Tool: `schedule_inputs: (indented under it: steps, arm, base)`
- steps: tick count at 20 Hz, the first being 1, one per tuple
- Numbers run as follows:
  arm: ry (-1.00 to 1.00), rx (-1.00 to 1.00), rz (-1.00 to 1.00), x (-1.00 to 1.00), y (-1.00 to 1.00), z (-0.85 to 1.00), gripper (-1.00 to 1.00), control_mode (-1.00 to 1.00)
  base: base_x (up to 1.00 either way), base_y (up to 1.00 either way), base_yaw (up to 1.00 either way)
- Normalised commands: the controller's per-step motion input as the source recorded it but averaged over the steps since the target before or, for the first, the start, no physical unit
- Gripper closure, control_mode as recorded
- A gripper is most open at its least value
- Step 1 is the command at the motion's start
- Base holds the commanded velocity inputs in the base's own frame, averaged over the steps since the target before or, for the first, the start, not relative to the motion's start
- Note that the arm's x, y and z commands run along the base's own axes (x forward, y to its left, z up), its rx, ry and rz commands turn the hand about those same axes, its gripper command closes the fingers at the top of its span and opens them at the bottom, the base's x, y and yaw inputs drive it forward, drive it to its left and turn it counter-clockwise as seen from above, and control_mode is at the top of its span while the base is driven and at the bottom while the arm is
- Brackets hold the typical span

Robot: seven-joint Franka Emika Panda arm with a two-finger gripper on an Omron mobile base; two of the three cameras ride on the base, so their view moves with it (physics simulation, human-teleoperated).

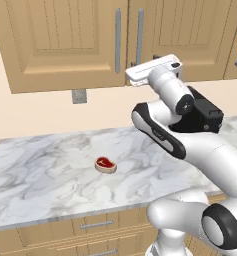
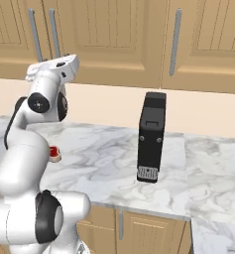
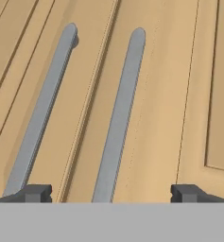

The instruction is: Retrieve the tupperware from the cabinet, then place the raw meat into the tupperware to avoid contamination.

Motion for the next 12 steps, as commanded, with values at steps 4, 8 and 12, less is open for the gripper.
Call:
schedule_inputs:
  steps: [4,8,12]
  arm:
    - [0.04,0.0,-0.02,0.23,0.1,0.0,-1.0,-1.0]
    - [0.04,0.0,-0.01,0.23,0.1,0.0,-1.0,-1.0]
    - [0.04,0.0,-0.01,0.23,0.07,0.0,-1.0,-1.0]
  base:
    - [0.0,0.0,0.0]
    - [0.0,0.0,0.0]
    - [0.0,0.0,0.0]
